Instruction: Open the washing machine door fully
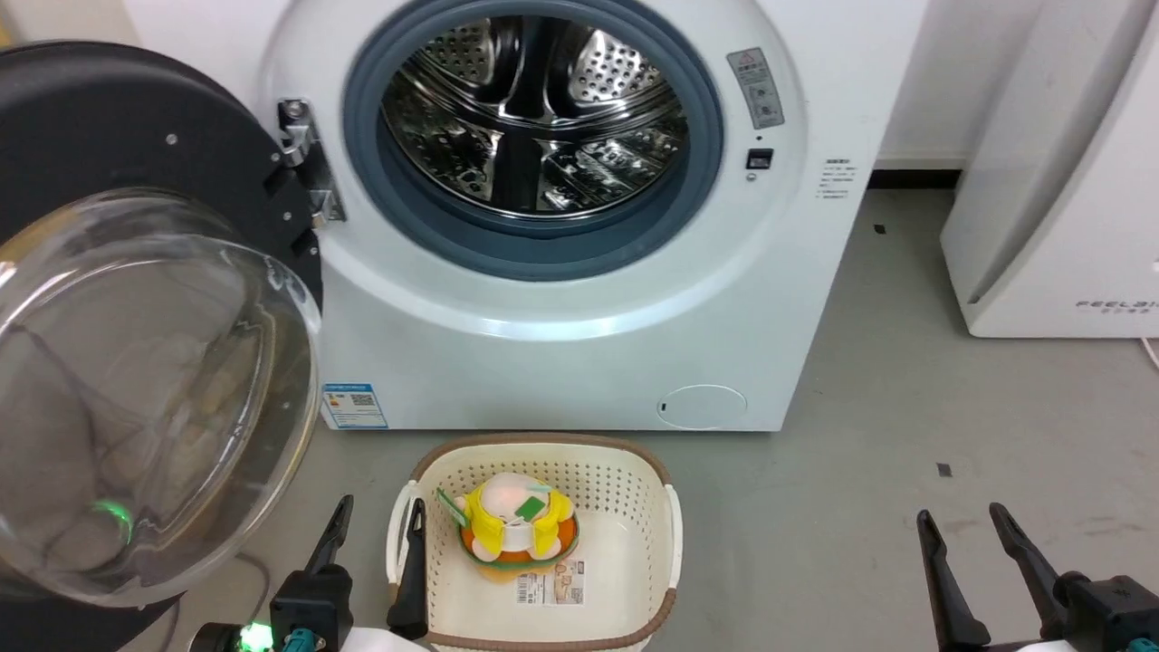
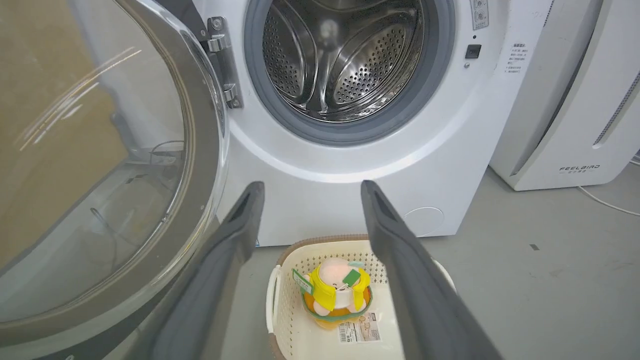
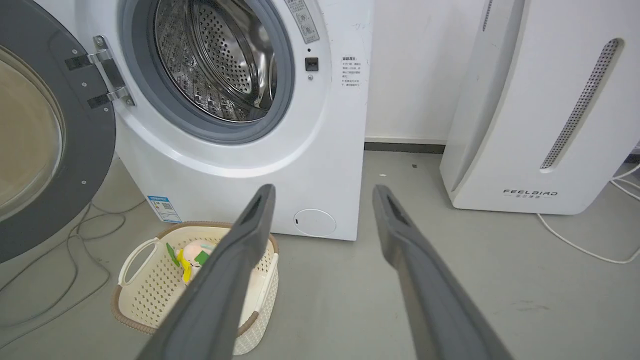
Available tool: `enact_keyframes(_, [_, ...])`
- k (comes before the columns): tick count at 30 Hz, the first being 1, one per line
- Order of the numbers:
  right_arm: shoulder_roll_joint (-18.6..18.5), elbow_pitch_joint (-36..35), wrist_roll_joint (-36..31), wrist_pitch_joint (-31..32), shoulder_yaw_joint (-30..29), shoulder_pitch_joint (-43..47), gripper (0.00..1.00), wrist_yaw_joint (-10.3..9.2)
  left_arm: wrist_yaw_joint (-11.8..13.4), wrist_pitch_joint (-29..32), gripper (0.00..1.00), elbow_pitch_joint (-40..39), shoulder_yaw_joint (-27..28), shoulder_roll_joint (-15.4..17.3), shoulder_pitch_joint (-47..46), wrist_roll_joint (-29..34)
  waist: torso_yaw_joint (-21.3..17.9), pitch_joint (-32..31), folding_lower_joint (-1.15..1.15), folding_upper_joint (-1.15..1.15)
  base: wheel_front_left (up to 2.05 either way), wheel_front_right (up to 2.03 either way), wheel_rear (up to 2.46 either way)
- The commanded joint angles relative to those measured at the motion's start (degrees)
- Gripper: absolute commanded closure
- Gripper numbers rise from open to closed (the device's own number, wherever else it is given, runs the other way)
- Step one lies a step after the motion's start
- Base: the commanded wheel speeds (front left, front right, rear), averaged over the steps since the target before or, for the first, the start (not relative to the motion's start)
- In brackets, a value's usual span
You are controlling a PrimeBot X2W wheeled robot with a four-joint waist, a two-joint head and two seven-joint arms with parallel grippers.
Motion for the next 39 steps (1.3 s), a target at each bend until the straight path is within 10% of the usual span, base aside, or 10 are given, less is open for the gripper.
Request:
enact_keyframes(1, [0.15, -0.26, 0.20, 0.05, 0.00, 0.73, 0.00, 0.03, 0.40, 0.18, 0.00, 0.27, 0.01, 0.30, -0.73, 0.10, -0.41, 0.15, 0.00, 0.00, 0.00, 0.00, 0.00])
enact_keyframes(14, [0.15, -0.19, 0.28, -0.14, -0.05, 0.38, 0.00, 0.03, 0.65, 0.18, 0.00, 0.67, -0.07, 0.54, -0.73, -1.04, -0.52, 0.72, 0.00, 0.00, 0.00, 0.00, 0.00])
enact_keyframes(15, [-0.01, 0.02, -0.02, -0.02, 0.06, -0.02, 1.00, 0.00, 0.50, 0.19, 1.00, 0.63, 0.05, 0.20, 0.01, -0.88, -0.54, 0.72, 0.00, 0.00, 0.00, 0.00, 0.00])
enact_keyframes(39, [0.02, 1.23, -1.08, 0.38, 0.85, -2.01, 1.00, 0.01, -0.96, 2.53, 1.00, -1.04, 2.16, -0.99, -0.38, 0.90, -0.65, 0.54, 0.00, 0.00, 0.00, 0.00, 0.00])
